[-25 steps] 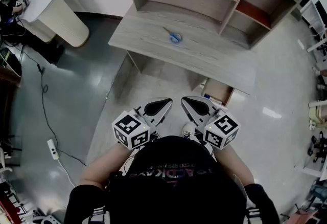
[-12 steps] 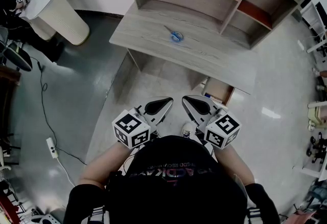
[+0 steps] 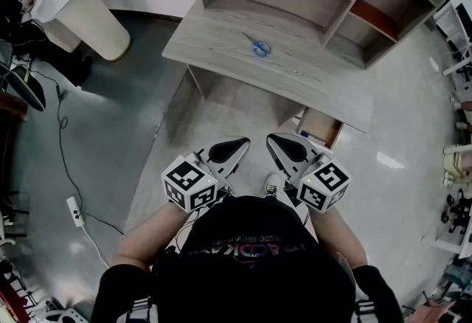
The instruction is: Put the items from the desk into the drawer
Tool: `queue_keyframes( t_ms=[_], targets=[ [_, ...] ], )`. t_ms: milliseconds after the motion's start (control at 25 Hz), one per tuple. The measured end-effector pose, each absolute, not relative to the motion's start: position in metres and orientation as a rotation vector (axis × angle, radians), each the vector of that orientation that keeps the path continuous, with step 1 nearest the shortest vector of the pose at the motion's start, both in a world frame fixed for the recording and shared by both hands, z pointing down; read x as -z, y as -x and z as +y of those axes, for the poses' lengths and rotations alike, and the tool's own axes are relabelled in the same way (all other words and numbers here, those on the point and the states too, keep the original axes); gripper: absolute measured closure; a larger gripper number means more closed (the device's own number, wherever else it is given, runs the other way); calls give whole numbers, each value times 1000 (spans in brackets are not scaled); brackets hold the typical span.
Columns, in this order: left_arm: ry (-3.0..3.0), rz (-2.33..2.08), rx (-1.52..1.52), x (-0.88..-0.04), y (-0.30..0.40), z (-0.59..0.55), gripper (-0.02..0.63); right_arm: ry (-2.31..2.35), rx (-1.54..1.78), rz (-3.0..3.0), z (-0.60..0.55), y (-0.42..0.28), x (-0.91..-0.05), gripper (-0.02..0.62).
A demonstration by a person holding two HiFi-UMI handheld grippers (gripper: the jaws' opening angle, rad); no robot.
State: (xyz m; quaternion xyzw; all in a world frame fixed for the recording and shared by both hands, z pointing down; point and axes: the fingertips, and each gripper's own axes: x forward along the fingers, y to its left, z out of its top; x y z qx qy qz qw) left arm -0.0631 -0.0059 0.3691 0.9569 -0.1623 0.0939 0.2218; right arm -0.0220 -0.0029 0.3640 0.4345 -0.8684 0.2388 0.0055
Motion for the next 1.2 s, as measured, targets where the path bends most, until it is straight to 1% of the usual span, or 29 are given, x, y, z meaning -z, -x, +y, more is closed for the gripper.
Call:
queue_keyframes(
  t_ms=[520, 800, 1200],
  targets=[
    [-2682, -421, -249, -369, 99, -36, 603, -1474, -655, -2654, -40, 44, -360, 578],
    [-2673, -428, -220, -368, 114, -48, 603, -1513, -669, -2607, -55, 52, -363, 578],
    [-2670, -477, -241, -374, 109, -78, 603, -1479, -688, -2581, -101, 34, -379, 578]
  ],
)
